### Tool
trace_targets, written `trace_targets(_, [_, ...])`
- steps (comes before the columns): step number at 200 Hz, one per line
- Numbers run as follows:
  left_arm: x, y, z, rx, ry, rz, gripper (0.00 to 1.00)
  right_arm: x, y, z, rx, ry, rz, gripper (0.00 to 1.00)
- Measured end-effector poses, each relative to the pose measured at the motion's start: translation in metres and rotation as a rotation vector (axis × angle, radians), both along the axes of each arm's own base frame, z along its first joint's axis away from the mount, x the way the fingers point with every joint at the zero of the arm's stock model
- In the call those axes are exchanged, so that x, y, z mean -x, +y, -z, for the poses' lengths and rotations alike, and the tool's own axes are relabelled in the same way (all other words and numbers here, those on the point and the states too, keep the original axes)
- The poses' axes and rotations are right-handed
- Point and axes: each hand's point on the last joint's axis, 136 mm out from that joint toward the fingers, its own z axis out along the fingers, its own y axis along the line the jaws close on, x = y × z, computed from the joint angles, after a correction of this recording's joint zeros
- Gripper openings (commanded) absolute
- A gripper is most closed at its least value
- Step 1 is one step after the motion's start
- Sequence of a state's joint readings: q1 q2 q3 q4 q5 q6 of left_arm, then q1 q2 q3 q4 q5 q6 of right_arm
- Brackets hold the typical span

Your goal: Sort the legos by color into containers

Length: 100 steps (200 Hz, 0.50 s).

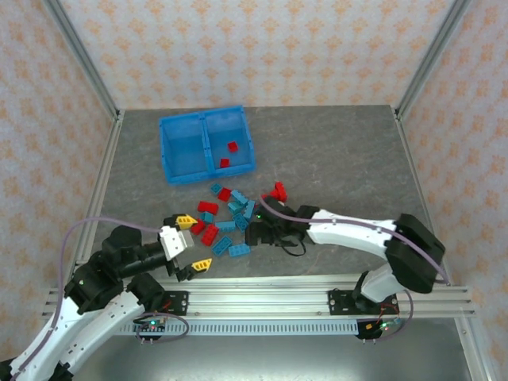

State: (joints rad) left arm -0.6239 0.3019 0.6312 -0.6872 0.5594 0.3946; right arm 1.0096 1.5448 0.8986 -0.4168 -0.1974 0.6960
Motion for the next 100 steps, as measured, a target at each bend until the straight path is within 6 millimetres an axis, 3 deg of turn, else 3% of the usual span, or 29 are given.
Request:
trace_targets(29, [-0.008, -0.008, 0.018, -0.059, 0.084, 0.014, 1.00, -0.006, 0.010, 0.024, 0.023, 0.015, 0.020, 0.97])
trace_targets(100, [-0.011, -0.008, 0.030, -0.091, 0.107, 0.010, 0.99, -0.014, 0.012, 0.030, 0.092, 0.030, 0.065, 0.90])
